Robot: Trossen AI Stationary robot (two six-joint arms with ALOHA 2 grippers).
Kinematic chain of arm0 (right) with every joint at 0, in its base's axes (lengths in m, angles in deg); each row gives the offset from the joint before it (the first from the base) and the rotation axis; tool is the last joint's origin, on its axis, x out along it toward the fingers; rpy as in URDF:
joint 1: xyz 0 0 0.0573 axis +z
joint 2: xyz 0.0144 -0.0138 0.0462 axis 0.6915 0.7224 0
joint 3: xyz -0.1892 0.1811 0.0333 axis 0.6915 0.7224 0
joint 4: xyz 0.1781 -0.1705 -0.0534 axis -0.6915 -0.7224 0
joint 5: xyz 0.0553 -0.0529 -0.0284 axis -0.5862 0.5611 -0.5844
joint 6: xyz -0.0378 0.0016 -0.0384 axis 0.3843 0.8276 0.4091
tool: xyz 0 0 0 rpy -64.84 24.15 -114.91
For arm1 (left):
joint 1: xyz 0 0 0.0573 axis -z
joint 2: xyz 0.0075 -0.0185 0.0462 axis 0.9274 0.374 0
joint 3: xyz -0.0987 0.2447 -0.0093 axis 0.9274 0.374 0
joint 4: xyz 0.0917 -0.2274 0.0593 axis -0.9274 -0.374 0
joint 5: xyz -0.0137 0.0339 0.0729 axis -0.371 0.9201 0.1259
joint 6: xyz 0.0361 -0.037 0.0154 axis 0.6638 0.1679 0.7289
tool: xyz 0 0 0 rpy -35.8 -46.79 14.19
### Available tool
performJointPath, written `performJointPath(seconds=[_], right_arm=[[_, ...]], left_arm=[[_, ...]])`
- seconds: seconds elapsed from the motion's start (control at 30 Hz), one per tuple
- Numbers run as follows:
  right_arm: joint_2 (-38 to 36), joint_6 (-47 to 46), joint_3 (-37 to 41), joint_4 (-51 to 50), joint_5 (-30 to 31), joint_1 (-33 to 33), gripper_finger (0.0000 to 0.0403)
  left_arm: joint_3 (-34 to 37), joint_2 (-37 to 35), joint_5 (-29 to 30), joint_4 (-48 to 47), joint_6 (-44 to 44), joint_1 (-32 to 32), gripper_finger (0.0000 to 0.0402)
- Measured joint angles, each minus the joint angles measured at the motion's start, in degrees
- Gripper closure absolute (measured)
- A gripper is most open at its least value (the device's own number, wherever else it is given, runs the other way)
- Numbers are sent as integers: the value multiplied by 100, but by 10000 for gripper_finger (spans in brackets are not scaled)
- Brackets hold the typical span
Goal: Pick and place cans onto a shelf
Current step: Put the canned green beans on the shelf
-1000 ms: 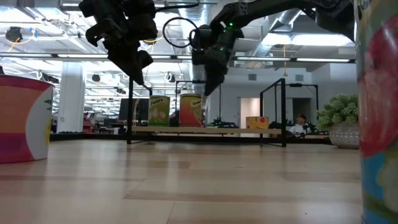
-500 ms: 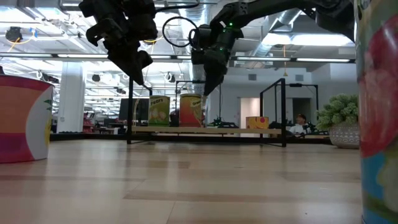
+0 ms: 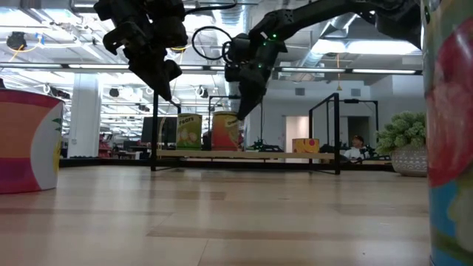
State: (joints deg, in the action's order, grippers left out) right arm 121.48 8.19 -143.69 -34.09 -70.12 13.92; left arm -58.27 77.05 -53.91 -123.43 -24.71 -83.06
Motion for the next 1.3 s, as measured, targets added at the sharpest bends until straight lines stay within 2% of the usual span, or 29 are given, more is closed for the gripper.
performJointPath(seconds=[0.33,0.57,0.77,1.3], right_arm=[[0,-163,0,507,-4,-45,321],[-5,-321,0,253,-35,-47,321],[-11,-43,-33,-248,-785,91,321],[-2,101,-35,409,-756,241,321]], left_arm=[[1,0,-1,5,-87,1,396],[0,0,-40,-14,-166,1,396],[0,0,-40,-28,-165,1,396],[0,0,-42,-22,-91,1,396]])
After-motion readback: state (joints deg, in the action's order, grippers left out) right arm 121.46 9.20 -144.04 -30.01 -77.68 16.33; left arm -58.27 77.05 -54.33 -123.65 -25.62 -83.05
